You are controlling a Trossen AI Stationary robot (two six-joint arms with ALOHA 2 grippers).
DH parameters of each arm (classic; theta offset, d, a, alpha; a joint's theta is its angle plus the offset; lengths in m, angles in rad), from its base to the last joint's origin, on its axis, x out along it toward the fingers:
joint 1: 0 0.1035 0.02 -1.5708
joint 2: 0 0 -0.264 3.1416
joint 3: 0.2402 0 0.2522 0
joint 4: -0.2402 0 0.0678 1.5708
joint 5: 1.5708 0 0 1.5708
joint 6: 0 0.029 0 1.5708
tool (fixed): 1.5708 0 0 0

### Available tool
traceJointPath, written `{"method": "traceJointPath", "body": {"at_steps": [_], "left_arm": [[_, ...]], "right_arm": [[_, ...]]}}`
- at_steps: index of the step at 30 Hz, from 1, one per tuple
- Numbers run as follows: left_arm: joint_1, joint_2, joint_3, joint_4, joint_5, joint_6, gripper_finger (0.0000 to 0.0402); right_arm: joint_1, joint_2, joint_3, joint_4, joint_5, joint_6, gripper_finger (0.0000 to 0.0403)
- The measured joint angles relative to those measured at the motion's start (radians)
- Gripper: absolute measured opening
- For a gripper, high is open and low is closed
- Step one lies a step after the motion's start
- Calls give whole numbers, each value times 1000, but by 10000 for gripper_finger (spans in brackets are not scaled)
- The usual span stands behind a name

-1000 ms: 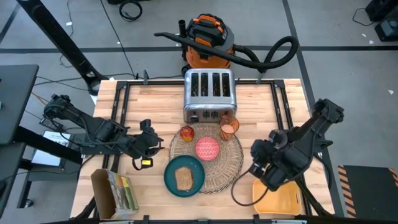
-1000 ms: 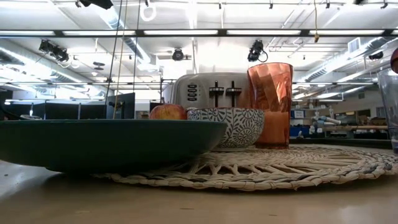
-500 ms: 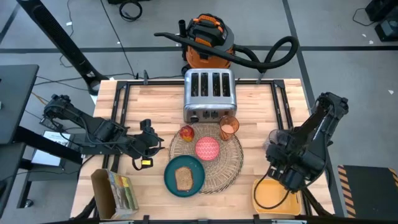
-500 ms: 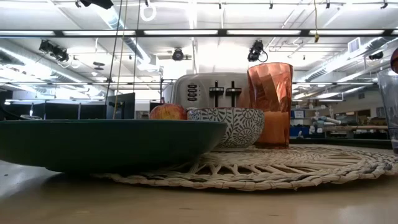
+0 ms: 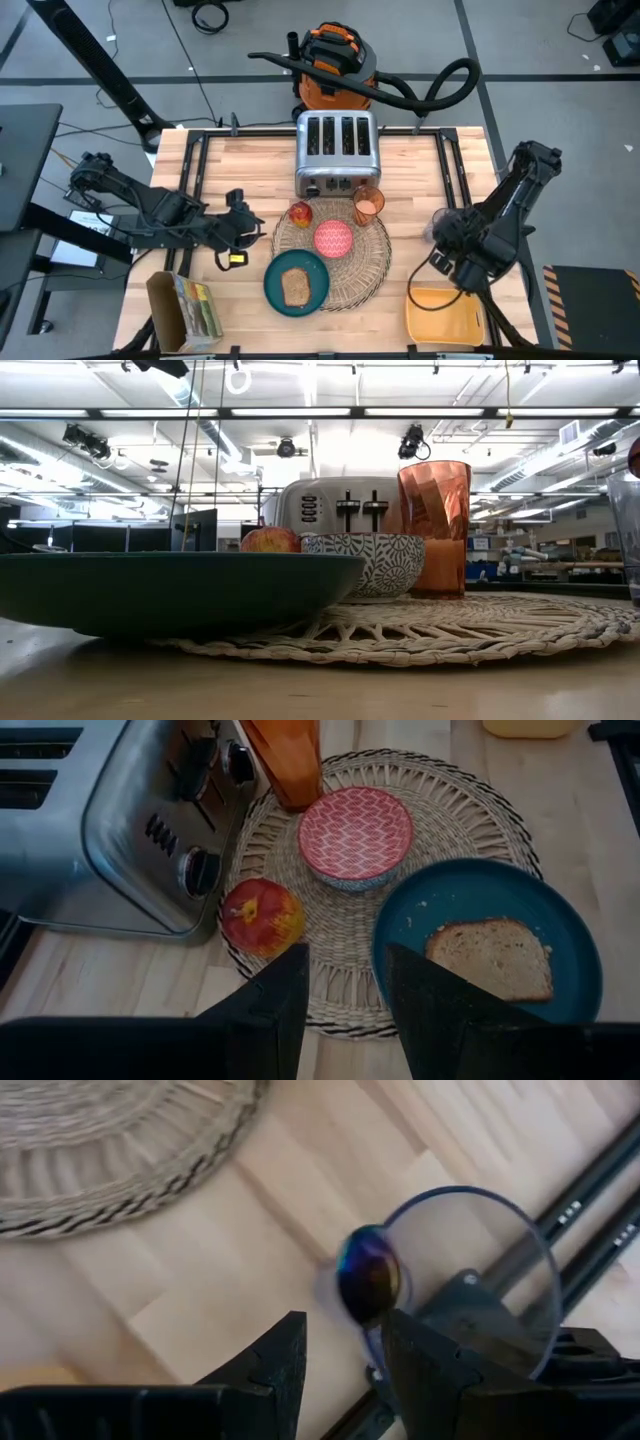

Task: Arrange a breakfast setting
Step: Put the blue spoon on the brown placemat to the right of the red patterned bowl

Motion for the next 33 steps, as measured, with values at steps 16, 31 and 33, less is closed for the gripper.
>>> {"method": "traceJointPath", "body": {"at_steps": [16, 31, 33], "left_arm": [[5, 0, 0, 0, 0, -1, 139], [5, 0, 0, 13, 1, 0, 139], [5, 0, 0, 14, 1, 0, 139]], "right_arm": [[-82, -46, -38, 1, 12, -56, 129], [-142, -128, -37, 0, 118, -124, 92], [-152, -128, -41, 2, 134, -133, 90]]}}
